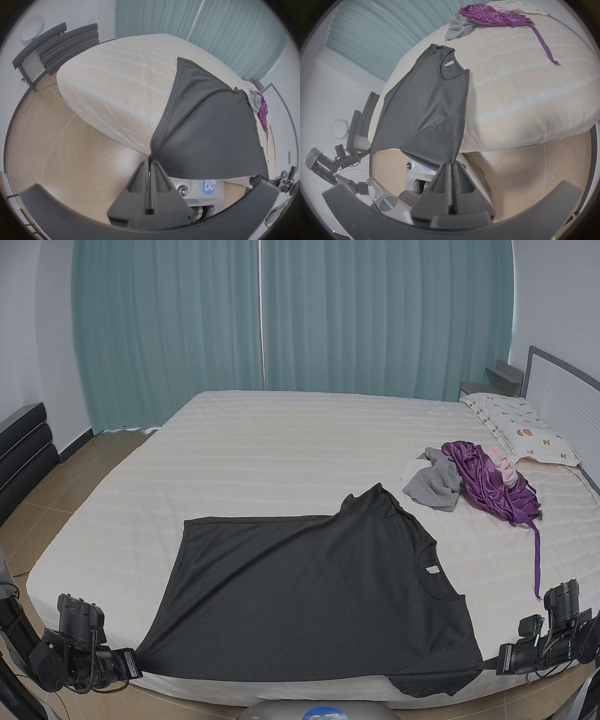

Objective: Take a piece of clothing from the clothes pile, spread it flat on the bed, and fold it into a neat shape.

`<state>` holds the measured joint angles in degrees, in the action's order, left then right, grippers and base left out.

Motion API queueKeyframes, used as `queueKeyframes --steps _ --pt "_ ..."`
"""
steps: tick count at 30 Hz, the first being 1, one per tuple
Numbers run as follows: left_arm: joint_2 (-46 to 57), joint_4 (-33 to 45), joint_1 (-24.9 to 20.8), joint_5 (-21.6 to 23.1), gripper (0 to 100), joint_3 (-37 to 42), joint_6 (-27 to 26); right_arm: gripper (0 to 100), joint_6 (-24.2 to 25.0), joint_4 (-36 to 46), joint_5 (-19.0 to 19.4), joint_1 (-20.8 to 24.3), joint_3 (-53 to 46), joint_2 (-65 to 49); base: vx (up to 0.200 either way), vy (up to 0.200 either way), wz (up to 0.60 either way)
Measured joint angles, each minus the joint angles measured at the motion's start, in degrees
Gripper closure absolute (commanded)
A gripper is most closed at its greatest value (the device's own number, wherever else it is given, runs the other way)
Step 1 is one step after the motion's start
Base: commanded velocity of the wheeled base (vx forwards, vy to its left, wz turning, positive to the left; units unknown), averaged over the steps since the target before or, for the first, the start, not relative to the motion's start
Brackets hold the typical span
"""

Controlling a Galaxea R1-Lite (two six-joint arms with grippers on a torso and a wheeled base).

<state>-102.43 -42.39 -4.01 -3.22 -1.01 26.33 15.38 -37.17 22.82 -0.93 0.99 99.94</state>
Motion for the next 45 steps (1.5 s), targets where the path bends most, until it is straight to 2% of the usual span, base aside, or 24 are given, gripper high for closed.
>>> queueKeyframes --steps 9,34,45 --pt "2.89 3.72 -0.28 -0.26 100 0.00 -1.79 100 -1.38 1.91 0.02 -1.90 0.02 -1.87 0.000 0.000 0.00" --pt "7.61 10.23 -0.26 -1.05 100 0.00 -4.96 100 -2.91 6.55 0.06 -2.51 0.02 -5.78 0.000 0.000 0.00" --pt "9.68 15.13 -0.30 -1.10 100 0.00 -7.16 100 -6.61 11.53 0.02 -3.97 0.02 -8.62 0.000 0.000 0.00"
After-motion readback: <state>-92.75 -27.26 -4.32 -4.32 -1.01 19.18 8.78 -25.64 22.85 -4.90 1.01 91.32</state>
